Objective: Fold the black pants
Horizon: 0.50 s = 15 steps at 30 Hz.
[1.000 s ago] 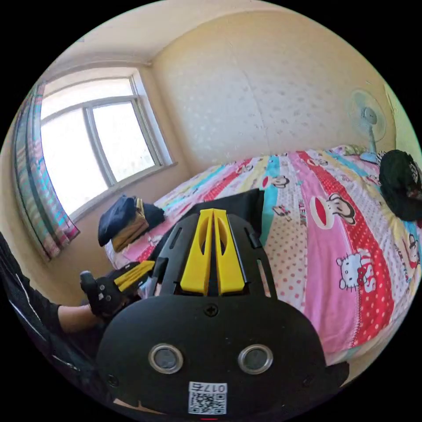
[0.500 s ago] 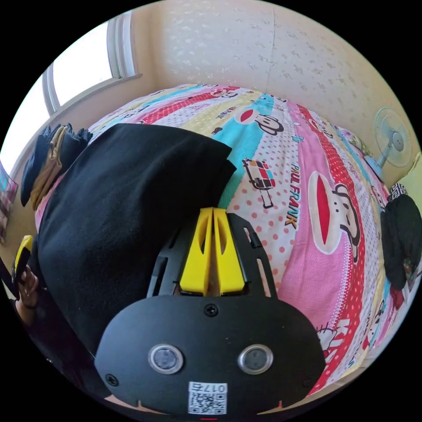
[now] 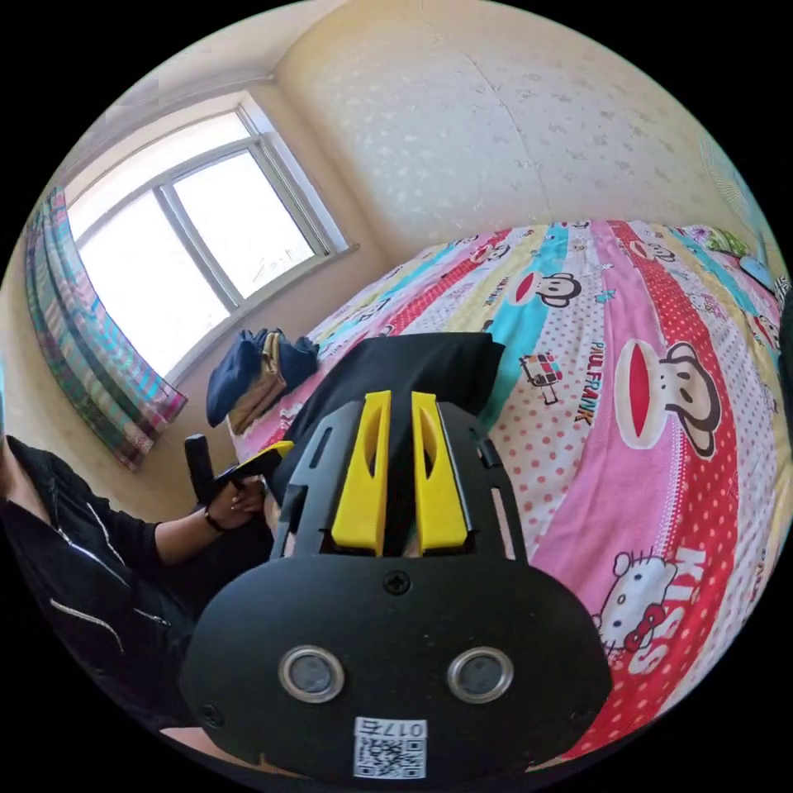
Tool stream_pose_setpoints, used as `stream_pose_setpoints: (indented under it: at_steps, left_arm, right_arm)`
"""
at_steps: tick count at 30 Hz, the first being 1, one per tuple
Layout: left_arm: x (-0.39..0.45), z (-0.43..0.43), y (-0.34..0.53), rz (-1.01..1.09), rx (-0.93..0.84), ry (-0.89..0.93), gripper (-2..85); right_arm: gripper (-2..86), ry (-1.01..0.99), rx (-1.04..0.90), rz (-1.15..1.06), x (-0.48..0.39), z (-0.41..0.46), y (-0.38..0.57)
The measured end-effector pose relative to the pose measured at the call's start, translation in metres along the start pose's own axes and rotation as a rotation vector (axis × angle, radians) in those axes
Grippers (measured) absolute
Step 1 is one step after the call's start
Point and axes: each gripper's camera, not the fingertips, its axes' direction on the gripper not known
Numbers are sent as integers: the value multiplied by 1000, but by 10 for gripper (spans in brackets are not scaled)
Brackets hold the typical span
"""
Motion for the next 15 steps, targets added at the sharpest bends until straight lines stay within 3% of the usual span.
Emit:
stream_pose_setpoints:
  at_steps: [5, 9, 13, 15]
  left_arm:
    - [-18, 6, 4, -21, 20, 47, -6]
    - [-35, 12, 5, -47, 25, 104, -6]
    - [-49, 18, 6, -73, 29, 151, -6]
    - [-55, 21, 7, -84, 32, 170, -6]
  right_arm:
    - [115, 16, -76, -155, -26, -22, 94]
    - [132, 80, -210, -258, -24, -22, 101]
    - [117, 1, -178, -369, -26, -17, 94]
    - [120, 66, -226, -356, -27, -4, 92]
